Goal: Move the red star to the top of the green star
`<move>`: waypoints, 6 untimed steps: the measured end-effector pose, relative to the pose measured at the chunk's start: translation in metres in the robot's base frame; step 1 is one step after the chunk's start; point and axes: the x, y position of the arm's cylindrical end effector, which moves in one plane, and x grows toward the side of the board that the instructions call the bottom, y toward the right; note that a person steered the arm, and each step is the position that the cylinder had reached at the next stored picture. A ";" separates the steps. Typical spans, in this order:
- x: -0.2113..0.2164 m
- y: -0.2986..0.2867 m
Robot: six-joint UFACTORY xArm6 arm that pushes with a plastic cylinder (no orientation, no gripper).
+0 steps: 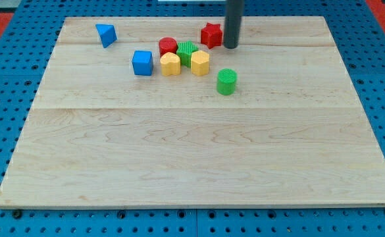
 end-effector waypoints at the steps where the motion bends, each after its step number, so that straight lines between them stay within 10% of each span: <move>1: -0.010 -0.007; 6: -0.018 -0.082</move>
